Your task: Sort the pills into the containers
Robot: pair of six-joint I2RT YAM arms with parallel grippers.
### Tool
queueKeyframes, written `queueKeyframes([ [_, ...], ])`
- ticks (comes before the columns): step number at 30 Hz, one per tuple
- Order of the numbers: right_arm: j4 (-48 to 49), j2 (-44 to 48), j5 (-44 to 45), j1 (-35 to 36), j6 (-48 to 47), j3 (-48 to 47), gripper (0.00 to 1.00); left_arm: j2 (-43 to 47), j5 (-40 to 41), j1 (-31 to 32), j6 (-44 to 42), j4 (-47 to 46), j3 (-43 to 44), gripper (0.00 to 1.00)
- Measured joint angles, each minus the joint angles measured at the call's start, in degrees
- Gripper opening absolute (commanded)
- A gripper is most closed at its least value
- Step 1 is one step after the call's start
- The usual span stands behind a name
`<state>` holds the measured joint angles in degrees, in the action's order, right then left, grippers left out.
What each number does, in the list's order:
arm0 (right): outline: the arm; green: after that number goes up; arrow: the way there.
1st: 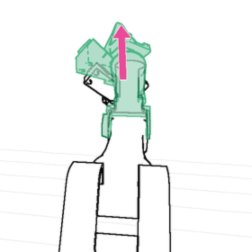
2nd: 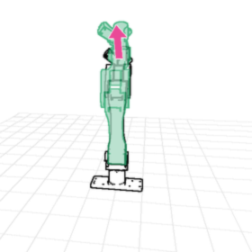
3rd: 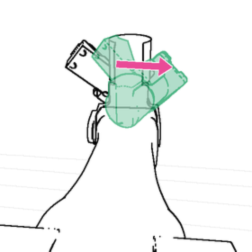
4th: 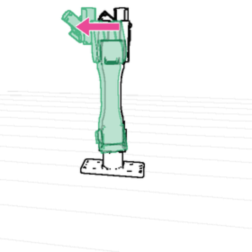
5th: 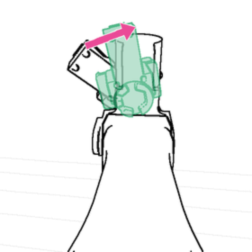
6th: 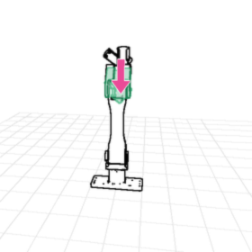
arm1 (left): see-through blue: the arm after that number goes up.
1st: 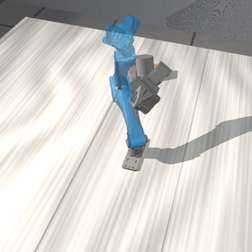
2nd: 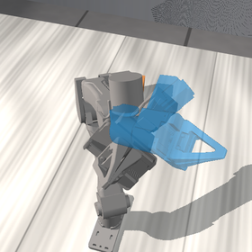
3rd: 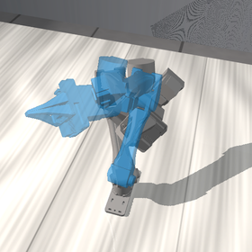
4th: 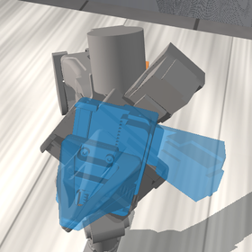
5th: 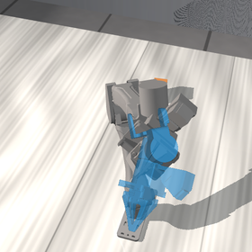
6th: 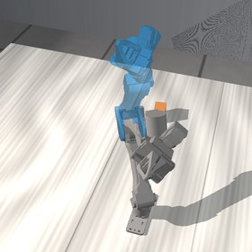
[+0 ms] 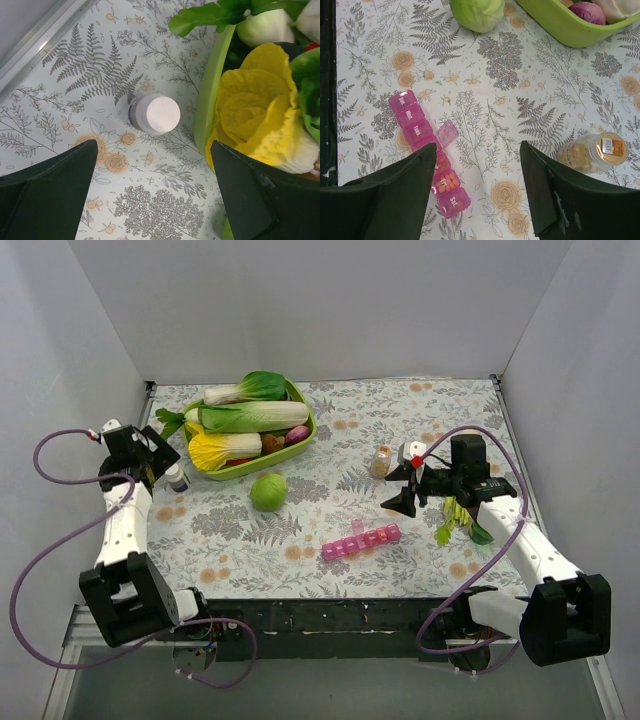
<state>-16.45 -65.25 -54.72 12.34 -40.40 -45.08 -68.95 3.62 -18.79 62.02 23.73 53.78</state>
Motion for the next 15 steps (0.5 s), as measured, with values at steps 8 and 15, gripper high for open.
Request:
queueKeyframes([
  [8, 0.0, 0.0, -0.9, -0.1, 0.0, 0.0, 0.75, -17.3, -1.2, -0.2, -0.4, -0.3, 7.6, 0.96],
  [15, 0.0, 0.0, -1.2, -0.3, 0.0, 0.0, 0.75, -24.4, -0.7, 1.5, -1.5, 1.6, 10.5, 0.90],
])
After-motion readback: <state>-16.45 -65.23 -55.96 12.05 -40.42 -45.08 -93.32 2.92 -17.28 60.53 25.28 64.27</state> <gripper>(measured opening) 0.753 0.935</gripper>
